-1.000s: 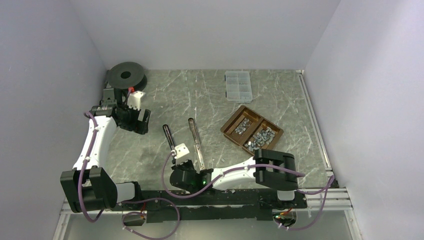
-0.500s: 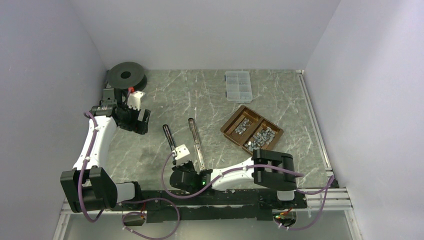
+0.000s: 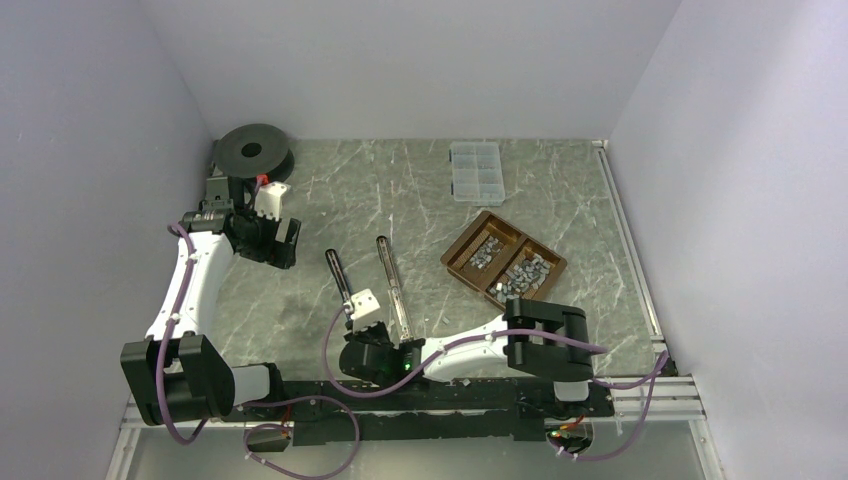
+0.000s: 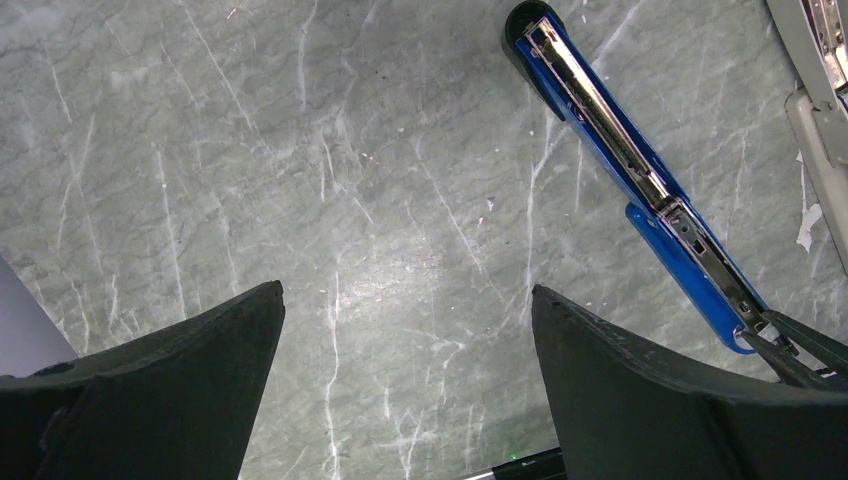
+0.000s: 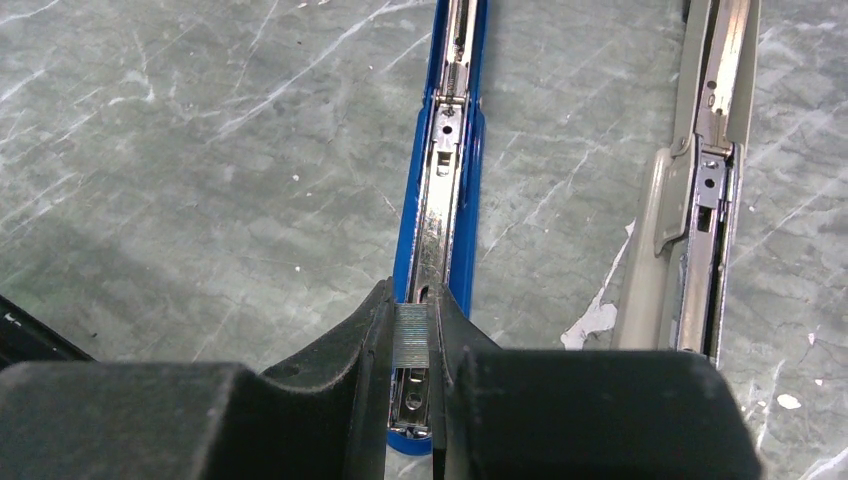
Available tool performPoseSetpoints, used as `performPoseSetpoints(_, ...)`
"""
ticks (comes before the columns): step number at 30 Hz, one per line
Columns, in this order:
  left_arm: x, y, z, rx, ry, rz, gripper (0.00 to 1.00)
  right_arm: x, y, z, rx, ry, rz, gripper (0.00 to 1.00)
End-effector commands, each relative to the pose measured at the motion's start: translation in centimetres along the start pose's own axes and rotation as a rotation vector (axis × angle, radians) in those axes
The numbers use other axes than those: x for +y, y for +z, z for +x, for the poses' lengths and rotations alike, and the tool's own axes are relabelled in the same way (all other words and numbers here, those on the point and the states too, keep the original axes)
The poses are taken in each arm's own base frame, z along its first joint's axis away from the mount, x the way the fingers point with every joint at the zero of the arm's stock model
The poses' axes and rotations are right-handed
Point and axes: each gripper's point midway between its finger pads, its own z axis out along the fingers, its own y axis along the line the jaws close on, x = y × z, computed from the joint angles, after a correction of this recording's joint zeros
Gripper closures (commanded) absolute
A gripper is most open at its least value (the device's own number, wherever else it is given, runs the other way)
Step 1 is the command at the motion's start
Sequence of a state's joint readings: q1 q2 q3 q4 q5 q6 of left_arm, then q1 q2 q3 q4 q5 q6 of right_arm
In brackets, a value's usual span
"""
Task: Load the staples into the stapler
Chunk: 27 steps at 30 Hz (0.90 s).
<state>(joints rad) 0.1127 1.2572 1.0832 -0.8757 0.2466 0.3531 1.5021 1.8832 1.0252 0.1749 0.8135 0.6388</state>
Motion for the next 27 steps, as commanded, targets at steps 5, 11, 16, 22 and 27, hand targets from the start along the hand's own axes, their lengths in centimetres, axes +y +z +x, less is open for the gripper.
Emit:
performPoseSetpoints(5,0.11,-0.37,-0.79,-0.042,-0.007,-0.012,0.01,0.09,-0.45,-2.89,-0.076,0.021,0.01,1.0)
performPoseSetpoints(11,0.08,-0.35,-0.91,-0.042,-0.008,-0.008,0.01,0.23,-0.6,-3.23,-0.086,0.024,0.0,1.0)
performPoseSetpoints(16,0.08,-0.27,-0.89,-0.039,-0.01,-0.007,0.01,0.31,-0.47,-3.16,-0.086,0.022,0.002,1.0)
performPoseSetpoints(22,0.1,-0.25,-0.83,-0.038,-0.009,-0.007,0.01,0.03,-0.44,-2.82,-0.081,0.03,0.011,1.0)
performPoseSetpoints(27,-0.01,-0.19,-0.91,-0.041,-0.013,-0.002,0.01,-0.2,-0.46,-2.69,-0.08,0.037,0.017,1.0)
